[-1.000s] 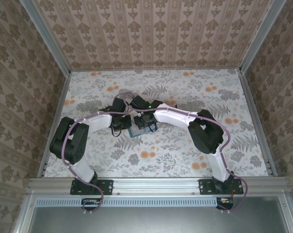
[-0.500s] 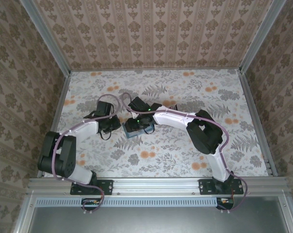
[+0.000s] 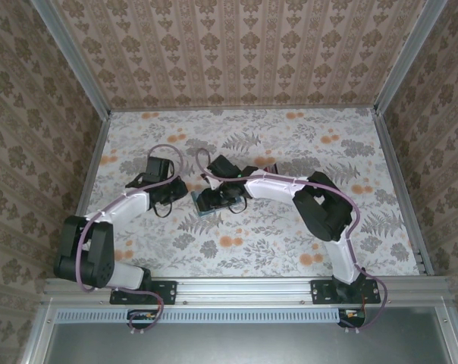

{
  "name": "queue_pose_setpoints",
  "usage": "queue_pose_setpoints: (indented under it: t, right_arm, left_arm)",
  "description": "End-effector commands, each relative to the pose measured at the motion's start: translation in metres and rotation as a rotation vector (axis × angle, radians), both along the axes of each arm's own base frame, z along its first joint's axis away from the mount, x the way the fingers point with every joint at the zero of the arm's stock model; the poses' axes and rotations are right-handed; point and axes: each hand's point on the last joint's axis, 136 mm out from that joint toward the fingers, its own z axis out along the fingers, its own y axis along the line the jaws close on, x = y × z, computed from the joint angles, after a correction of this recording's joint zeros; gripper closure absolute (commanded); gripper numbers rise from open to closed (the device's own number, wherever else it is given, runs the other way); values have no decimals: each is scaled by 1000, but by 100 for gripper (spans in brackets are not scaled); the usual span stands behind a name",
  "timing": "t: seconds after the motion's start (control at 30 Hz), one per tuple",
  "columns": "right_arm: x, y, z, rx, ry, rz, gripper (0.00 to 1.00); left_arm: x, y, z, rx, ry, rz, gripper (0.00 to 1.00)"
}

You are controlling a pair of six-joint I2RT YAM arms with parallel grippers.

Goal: Put the credit cards into the card holder

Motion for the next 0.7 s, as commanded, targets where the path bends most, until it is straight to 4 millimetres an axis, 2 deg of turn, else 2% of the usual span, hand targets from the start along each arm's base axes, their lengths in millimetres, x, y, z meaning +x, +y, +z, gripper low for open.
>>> queue_pose_setpoints:
  t: [0.0,0.13,0.3,0.47,0.67]
  right_arm:
    - [15,-12,51,63,-115,-44,49]
    - [22,-44,64,46,-175,-104,49]
    - [36,-104,71,47,-205,-244,49]
    - [51,-168,76,56,-223,-391,48]
    - [63,-219,79,81,-195,-485,48]
  left_arm:
    - [3,-9,14,-42,-50,-47,85]
    - [8,-30,29,-72,-97,-133,84]
    - [13,-62,44,-91,-141,-233,83]
    - [21,-92,51,-108,-164,-296,82]
    - [24,-137,51,-116,-153,-396,82]
